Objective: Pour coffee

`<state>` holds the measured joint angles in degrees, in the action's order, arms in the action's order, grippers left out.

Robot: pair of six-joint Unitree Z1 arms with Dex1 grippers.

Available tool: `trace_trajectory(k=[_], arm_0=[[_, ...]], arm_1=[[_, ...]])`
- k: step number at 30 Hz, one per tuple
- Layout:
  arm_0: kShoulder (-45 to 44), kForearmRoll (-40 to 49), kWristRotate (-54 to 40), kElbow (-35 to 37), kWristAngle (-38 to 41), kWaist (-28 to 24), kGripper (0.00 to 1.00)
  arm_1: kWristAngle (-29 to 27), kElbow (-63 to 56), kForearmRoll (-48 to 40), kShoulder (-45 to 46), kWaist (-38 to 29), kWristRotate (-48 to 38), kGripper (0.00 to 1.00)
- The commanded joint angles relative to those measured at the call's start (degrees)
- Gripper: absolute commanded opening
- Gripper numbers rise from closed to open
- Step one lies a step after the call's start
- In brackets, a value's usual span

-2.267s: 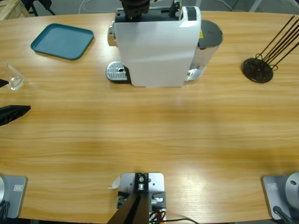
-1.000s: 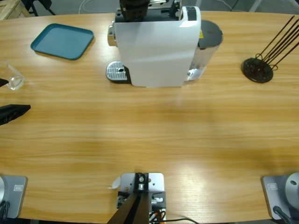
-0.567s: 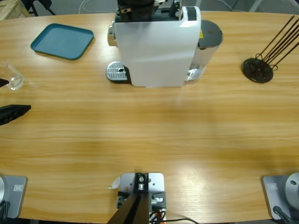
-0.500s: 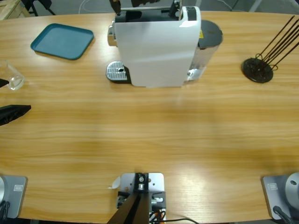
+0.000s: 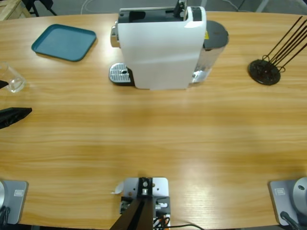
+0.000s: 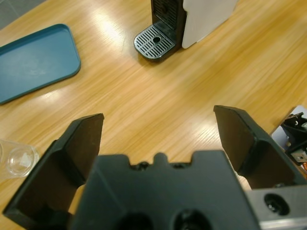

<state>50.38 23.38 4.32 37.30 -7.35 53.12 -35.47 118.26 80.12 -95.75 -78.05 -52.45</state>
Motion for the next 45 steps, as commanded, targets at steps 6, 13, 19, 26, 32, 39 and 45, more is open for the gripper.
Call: trace_trajectory(k=[6, 13, 19, 26, 32, 39, 45], arm_0=[[0.09, 1.41, -1.07, 0.31, -0.21, 0.23, 1.000], [-1.23, 2.45, -0.61, -0.07, -0.12, 0.23, 1.000], [-1.76, 2.71, -0.46, -0.65, -0.12, 0.23, 1.000], [-0.72, 2.29, -0.46, -0.74, -0.03, 0.23, 1.000], [-0.42, 2.02, -0.37, -0.79, -0.03, 0.23, 1.000], [-1.30, 2.20, -0.38, -0.83, -0.03, 0.23, 1.000], [-1.02, 2.20, -0.46, -0.83, 0.04, 0.23, 1.000]], arm_1=[[7.85, -66.37, -72.26, 19.46, 17.35, 24.69, 0.976], [9.13, -56.39, -85.49, 4.31, 33.27, 23.18, 0.982], [11.70, -52.29, -88.03, 2.18, 35.16, 23.73, 0.249], [11.53, -51.85, -87.20, 7.06, 31.99, 22.57, 0.029], [13.39, -50.29, -85.60, 13.80, 24.49, 22.37, 0.211], [12.60, -45.17, -74.75, 21.18, 24.17, 22.72, 0.273], [1.54, -48.93, -65.75, 22.92, 24.17, 19.67, 0.000]])
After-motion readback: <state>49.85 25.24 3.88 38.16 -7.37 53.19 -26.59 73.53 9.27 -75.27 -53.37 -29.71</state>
